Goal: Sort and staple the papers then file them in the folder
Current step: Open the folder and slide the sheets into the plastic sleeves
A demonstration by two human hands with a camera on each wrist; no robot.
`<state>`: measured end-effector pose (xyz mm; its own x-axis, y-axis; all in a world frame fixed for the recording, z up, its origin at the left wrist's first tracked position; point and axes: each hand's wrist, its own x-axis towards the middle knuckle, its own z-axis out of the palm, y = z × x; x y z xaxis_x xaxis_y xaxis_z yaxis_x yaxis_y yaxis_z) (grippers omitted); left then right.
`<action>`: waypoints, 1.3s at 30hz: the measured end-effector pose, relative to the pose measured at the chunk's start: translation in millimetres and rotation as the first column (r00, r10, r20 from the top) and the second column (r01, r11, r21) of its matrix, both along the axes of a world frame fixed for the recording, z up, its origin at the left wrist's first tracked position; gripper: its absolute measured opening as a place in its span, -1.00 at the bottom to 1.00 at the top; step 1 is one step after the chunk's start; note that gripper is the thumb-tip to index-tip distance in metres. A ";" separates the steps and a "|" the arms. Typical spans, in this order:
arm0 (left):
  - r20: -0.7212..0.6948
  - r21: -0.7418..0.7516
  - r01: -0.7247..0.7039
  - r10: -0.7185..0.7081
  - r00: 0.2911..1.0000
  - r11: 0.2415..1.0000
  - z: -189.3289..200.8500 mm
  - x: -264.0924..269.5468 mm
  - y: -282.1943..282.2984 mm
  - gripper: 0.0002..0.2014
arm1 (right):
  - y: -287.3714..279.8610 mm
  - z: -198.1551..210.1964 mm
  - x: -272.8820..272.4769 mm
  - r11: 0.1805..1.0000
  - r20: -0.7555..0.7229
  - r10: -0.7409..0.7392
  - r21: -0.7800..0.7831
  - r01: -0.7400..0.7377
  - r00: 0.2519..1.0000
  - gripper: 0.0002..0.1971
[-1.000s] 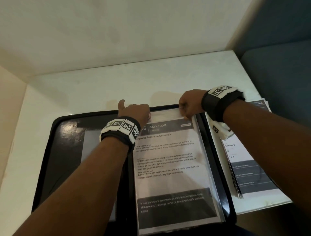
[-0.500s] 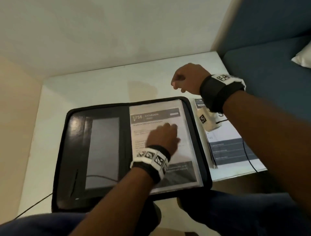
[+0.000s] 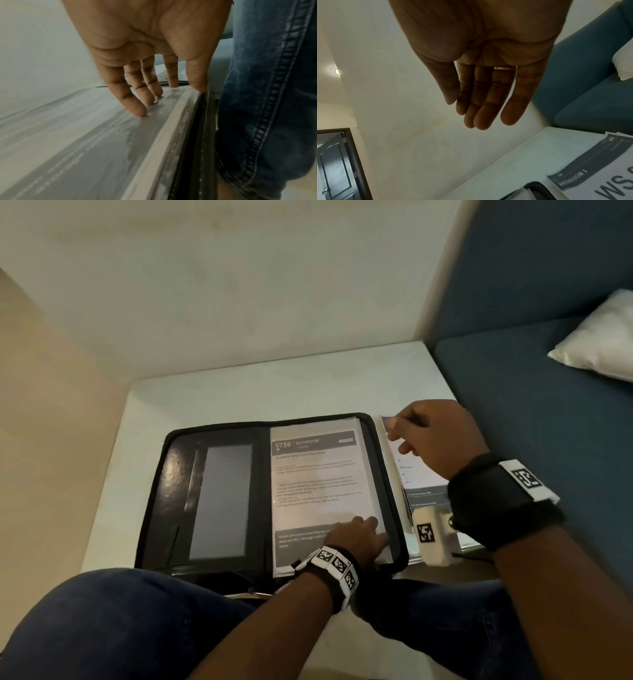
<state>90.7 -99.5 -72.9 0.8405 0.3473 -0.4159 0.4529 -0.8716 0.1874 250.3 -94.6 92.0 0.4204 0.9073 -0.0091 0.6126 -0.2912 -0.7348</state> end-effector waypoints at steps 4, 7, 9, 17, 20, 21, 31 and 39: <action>0.016 -0.009 -0.066 0.066 0.998 0.998 1.3 -1.0 4.4 -0.66 | 9.2 4.8 1.9 1.000 0.011 0.011 0.028 -0.012 1.000 -0.80; 0.021 0.005 -0.094 0.093 0.995 0.996 -2.3 -1.8 -1.1 -0.48 | 16.4 8.0 0.0 0.999 0.036 0.044 0.011 -0.044 0.998 -0.77; 0.023 0.051 -0.084 0.083 0.996 0.995 -6.8 -0.1 -7.3 -0.51 | 21.2 12.3 0.4 0.998 0.051 0.050 0.020 -0.051 0.997 -0.76; 0.106 -0.193 -0.321 0.345 0.933 0.927 -5.7 -4.0 2.7 -0.38 | 32.1 12.9 21.6 0.999 0.123 0.038 -0.012 -0.037 0.992 -0.74; 0.152 -0.339 -0.510 0.581 0.800 0.790 4.8 -11.0 19.4 -0.40 | 33.0 9.0 26.1 0.997 0.136 0.045 -0.067 -0.036 0.990 -0.71; 0.153 -0.383 -0.539 0.627 0.764 0.750 8.9 -15.1 25.0 -0.41 | 33.9 8.1 26.2 0.997 0.145 0.044 -0.075 -0.034 0.988 -0.70; 0.020 -0.470 -0.677 0.774 0.633 0.566 54.9 -69.5 69.1 -0.64 | 46.6 -51.8 -7.9 0.882 0.122 0.133 -0.468 -0.061 0.984 -0.76; -0.109 -0.537 -0.663 0.736 0.668 0.521 110.6 -146.4 113.8 -0.60 | 34.0 -115.2 -144.7 0.688 -0.218 0.404 -0.568 -0.452 0.888 -0.05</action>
